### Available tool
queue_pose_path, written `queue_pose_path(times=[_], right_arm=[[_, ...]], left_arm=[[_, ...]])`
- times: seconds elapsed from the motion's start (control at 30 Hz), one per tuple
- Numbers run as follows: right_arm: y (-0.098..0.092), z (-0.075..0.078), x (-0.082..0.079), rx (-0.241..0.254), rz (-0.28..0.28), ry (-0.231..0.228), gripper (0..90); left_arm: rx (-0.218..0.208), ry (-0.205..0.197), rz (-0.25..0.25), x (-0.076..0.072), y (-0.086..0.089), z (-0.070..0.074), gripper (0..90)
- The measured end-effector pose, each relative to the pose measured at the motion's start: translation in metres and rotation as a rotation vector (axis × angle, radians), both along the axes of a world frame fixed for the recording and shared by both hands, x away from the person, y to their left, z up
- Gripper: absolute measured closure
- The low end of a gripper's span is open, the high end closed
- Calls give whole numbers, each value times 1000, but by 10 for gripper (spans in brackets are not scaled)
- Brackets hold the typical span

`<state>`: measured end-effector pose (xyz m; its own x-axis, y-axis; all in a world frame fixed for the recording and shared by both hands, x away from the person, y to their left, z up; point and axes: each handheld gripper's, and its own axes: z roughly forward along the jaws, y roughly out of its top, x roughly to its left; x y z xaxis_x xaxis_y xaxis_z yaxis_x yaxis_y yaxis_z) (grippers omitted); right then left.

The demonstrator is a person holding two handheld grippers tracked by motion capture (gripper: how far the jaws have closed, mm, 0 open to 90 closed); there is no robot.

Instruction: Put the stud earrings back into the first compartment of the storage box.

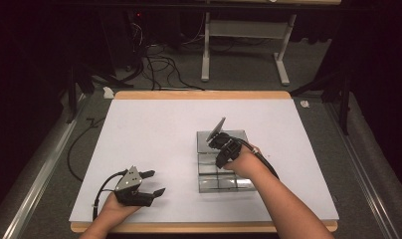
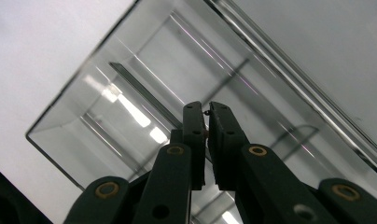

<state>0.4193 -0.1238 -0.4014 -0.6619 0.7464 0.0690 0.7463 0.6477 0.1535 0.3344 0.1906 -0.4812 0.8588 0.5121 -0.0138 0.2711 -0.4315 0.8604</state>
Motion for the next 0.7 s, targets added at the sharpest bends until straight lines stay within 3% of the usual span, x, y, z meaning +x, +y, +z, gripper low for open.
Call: queue_pose_path(times=[0.23,0.33,0.7], right_arm=[[16,-4,2,7,13,12,863],[21,-8,4,6,47,5,863],[30,-29,9,-7,35,38,861]], left_arm=[[1,-1,-1,0,0,0,263],[2,-1,-1,0,0,0,263],[0,0,-1,0,0,0,263]])
